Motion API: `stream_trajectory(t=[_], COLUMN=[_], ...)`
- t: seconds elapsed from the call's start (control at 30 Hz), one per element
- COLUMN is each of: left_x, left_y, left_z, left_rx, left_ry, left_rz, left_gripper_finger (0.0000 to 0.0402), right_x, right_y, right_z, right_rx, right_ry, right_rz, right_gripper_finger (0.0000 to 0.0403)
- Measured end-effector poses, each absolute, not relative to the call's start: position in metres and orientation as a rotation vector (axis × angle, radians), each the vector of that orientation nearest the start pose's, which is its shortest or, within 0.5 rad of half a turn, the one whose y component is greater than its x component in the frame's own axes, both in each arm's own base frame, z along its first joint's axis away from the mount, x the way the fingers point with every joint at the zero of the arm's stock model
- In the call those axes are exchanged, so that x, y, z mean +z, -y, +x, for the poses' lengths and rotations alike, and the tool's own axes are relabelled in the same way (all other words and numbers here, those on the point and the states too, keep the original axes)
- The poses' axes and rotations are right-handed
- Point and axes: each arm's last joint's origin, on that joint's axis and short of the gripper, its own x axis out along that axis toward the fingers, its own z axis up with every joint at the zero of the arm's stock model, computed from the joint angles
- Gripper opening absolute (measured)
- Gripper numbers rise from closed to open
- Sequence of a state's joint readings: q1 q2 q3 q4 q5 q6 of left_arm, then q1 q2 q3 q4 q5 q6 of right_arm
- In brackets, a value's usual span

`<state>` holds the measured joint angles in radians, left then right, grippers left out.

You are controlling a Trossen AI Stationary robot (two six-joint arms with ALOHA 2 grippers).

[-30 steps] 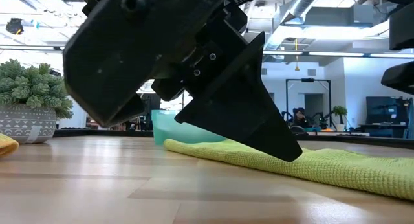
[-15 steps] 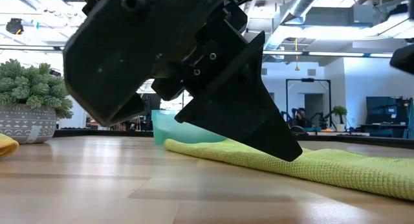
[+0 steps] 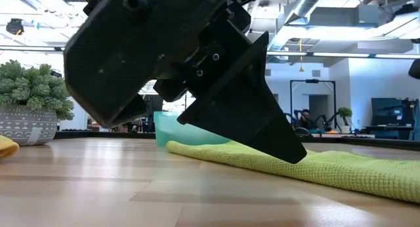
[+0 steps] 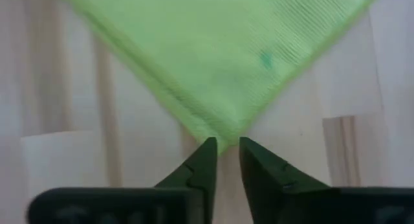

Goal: Fold microfiber towels
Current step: Fold the light green microfiber cloth

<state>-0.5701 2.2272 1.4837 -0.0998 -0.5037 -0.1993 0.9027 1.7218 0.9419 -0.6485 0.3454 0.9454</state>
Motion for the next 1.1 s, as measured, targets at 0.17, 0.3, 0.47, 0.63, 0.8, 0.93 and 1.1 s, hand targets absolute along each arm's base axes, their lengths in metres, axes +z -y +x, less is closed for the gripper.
stream_trajectory(t=[0.17,0.3,0.47,0.63,0.8,0.93,1.1], left_x=[0.121,0.121,0.121,0.121,0.121,0.121,0.121], left_y=[0.239,0.239,0.239,0.239,0.239,0.239,0.239], left_z=[0.398,0.398,0.398,0.398,0.398,0.398,0.398], left_rx=[0.01,0.01,0.01,0.009,0.009,0.009,0.009], left_ry=[-0.723,-0.723,-0.723,-0.723,-0.723,-0.723,-0.723], left_rz=[0.241,0.241,0.241,0.241,0.241,0.241,0.241], left_gripper_finger=[0.0023,0.0023,0.0022,0.0022,0.0022,0.0022,0.0022], right_x=[0.133,0.133,0.133,0.133,0.133,0.133,0.139], right_y=[-0.214,-0.214,-0.212,-0.209,-0.208,-0.21,-0.215], right_z=[0.188,0.19,0.193,0.198,0.198,0.199,0.2], right_rx=[-0.123,-0.108,-0.108,-0.108,-0.092,-0.062,-0.05], right_ry=[-1.216,-1.207,-1.205,-1.216,-1.222,-1.213,-1.2], right_rz=[-0.02,-0.022,-0.025,-0.01,-0.023,-0.04,-0.037], right_gripper_finger=[0.0136,0.0148,0.0123,0.0088,0.0051,0.0012,0.0017])
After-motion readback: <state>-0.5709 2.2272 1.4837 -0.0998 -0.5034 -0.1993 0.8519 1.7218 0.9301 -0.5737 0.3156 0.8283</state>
